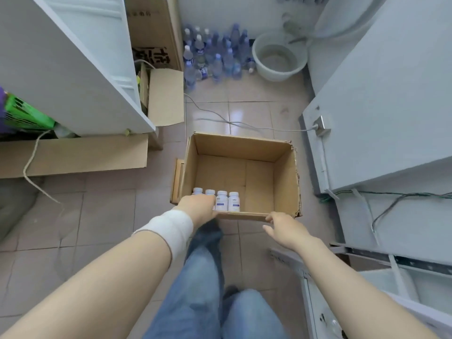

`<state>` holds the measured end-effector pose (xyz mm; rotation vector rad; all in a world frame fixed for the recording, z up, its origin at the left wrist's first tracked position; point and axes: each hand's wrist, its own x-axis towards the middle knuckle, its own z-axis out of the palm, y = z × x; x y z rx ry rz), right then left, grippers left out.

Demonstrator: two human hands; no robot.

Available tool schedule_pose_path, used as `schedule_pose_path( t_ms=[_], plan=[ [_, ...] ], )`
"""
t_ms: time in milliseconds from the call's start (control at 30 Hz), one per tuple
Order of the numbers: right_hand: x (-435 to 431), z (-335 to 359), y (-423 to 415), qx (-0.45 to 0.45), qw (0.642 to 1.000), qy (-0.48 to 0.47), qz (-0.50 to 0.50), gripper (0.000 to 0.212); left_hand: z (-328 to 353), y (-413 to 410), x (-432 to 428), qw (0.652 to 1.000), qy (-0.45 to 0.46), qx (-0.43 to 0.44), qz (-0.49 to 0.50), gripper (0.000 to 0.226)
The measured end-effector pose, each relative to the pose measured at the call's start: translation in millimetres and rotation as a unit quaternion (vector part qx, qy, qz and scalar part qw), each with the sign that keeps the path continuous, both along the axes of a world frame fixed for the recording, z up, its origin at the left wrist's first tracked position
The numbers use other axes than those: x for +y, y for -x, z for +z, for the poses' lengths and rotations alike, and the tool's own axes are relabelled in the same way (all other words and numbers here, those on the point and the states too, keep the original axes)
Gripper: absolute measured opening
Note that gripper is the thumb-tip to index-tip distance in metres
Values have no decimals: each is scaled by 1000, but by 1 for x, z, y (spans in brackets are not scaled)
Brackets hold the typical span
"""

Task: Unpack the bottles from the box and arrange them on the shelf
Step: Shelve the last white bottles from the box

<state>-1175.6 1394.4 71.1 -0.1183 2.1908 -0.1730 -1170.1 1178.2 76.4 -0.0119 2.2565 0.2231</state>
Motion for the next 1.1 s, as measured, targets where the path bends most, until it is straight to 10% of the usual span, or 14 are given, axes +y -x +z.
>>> schedule_pose_path(
  t_ms=[567, 1100],
  plan=[
    [-52, -291, 103, -241, 950, 69, -187, 36, -280, 115, -9, 993, -35, -109, -32, 40],
    [2, -226, 113, -139, 908, 121, -375, 46, -223, 138, -1, 963, -221, -57, 142, 32]
  ],
)
